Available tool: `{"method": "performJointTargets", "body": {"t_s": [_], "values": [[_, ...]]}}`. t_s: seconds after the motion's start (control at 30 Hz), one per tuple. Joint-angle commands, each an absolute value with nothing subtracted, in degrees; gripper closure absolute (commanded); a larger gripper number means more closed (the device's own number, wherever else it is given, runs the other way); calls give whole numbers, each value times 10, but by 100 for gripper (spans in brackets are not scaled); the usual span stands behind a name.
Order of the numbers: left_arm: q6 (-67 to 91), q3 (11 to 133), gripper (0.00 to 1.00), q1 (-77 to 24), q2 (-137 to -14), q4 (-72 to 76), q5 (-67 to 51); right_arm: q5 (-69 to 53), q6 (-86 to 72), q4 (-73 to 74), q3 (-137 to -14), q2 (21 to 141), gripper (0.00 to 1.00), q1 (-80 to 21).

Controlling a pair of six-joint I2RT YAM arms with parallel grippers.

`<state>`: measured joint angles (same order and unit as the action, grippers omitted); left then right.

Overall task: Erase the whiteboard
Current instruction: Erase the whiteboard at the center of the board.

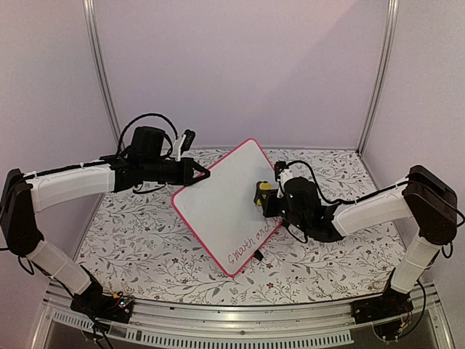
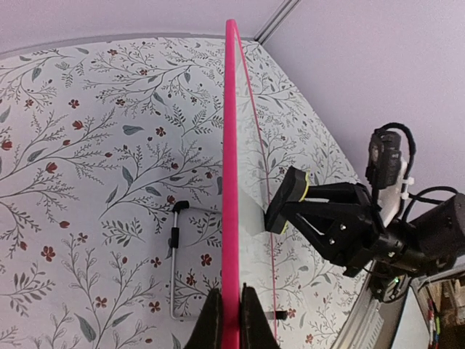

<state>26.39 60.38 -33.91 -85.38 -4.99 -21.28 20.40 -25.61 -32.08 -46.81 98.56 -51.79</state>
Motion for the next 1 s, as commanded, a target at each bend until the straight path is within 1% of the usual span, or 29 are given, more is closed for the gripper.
{"method": "performJointTargets", "body": {"t_s": [0.0, 0.13, 0.27, 0.7, 0.83, 0.97], "values": [[205, 596, 100, -352, -878, -80, -177, 187, -285, -328, -416, 991, 79, -518], [206, 596, 100, -353, -880, -80, -180, 188, -299, -336, -389, 979, 79, -517], [205, 596, 100, -353, -879, -80, -178, 192, -294, -335, -396, 975, 79, -518], [202, 597, 100, -355, -877, -83, -171, 199, -244, -311, -497, 982, 78, -513], [202, 596, 100, -354, -877, -83, -170, 188, -250, -308, -490, 985, 78, -513], [202, 598, 100, -354, -879, -84, -170, 176, -272, -311, -457, 989, 79, -512]]}}
